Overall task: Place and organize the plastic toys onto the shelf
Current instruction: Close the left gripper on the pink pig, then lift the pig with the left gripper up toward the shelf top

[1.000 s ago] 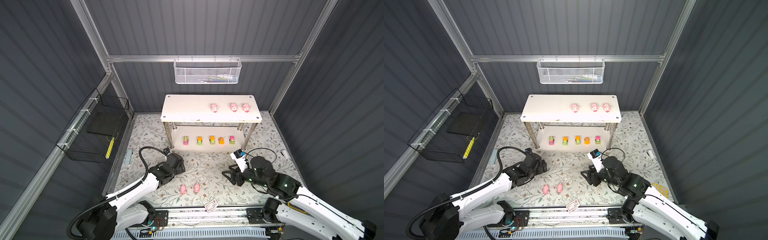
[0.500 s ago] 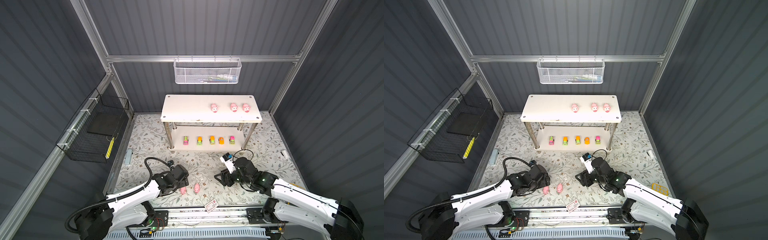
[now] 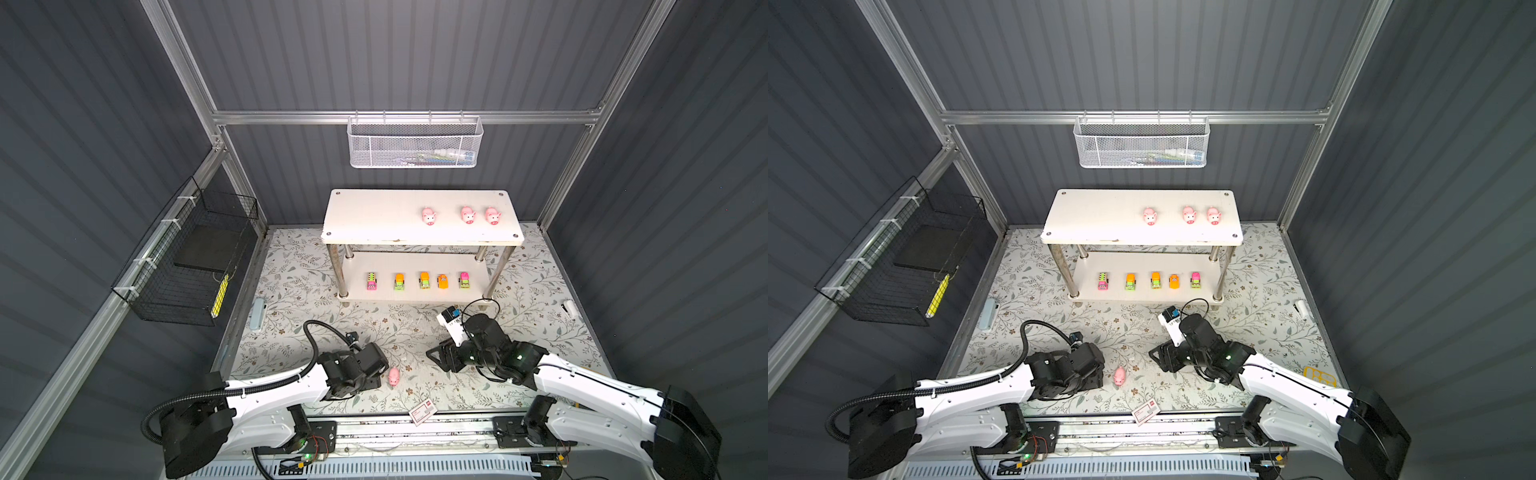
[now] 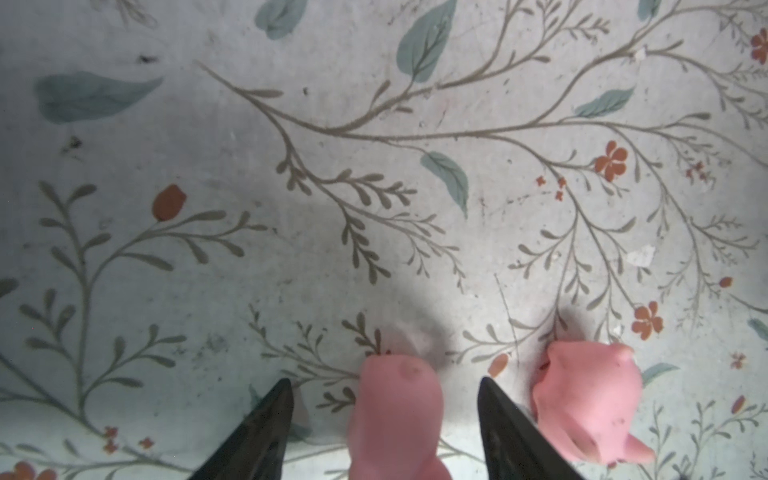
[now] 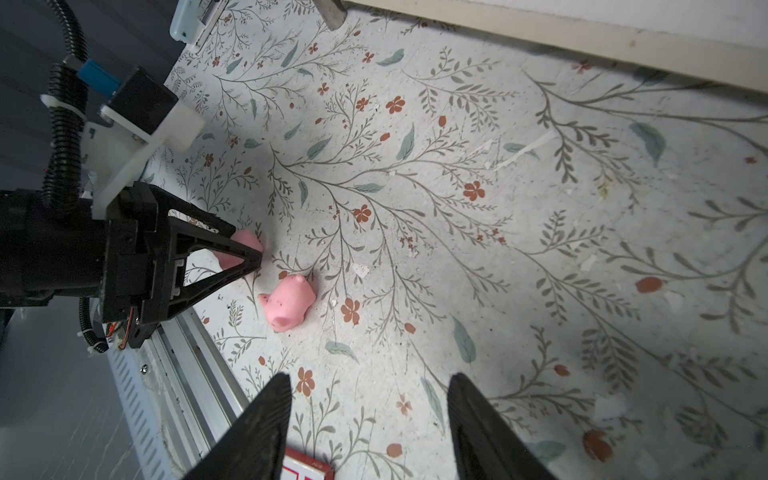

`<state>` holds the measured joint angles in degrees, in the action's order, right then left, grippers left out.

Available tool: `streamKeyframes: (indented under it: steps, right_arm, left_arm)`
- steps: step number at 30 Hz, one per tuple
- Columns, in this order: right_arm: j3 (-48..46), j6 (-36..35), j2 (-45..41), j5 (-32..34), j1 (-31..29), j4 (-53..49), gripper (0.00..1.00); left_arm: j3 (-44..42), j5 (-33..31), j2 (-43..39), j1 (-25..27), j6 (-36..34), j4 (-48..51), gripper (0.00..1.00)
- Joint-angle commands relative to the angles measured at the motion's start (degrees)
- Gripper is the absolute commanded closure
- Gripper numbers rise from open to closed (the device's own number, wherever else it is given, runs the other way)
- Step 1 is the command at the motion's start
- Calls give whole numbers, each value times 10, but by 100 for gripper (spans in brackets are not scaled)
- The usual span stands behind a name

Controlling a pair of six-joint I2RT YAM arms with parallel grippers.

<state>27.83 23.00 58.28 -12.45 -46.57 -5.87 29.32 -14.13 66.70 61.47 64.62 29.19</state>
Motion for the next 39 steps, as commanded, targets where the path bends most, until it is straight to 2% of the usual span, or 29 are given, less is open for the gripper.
streamKeyframes:
  steps: [1,15,22,28,32,35,39]
  right_arm:
    - [-9,4,3,-7,4,11,38]
    - [-24,4,13,-19,22,25,38]
    - [-22,11,24,-2,30,21,38]
    - [-4,26,45,39,42,3,38]
    - [6,21,74,41,44,13,38]
    - [16,19,102,41,46,13,38]
    - [29,15,132,34,46,14,38]
  left_arm:
    - [19,-11,15,7,14,21,35]
    - [31,-6,48,19,28,22,64]
    - [74,-29,49,20,19,80,67]
    - [161,-69,49,19,-2,179,68]
    - [269,-99,50,10,-36,270,66]
    - [370,-93,57,-20,-76,339,66]
    - [508,-58,67,-91,-140,407,66]
